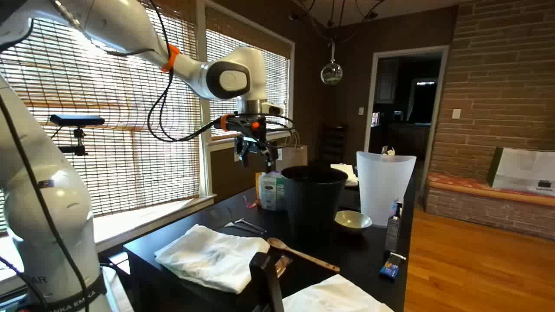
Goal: Put the wooden spoon in the bin
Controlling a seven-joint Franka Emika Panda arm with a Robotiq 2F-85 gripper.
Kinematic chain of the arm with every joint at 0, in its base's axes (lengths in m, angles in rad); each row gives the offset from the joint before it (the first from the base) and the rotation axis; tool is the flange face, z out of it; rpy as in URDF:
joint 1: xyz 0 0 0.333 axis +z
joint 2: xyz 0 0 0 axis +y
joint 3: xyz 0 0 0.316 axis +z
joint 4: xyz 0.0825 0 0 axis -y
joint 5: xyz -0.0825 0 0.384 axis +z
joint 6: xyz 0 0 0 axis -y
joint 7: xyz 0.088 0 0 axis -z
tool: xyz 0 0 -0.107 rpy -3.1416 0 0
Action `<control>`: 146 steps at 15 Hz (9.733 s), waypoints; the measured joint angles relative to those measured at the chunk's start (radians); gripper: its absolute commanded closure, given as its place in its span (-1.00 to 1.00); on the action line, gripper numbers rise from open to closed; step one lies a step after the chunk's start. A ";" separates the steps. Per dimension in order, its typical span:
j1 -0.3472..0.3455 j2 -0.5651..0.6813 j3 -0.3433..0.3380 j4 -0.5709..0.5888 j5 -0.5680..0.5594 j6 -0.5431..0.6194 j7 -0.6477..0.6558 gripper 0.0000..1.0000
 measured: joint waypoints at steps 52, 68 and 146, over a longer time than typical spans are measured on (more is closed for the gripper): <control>-0.158 0.904 -0.006 0.337 0.089 0.510 1.021 -1.00; -0.162 1.069 -0.009 0.504 0.167 0.521 0.914 -0.89; 0.126 1.029 -0.224 0.947 -0.285 0.597 1.514 0.87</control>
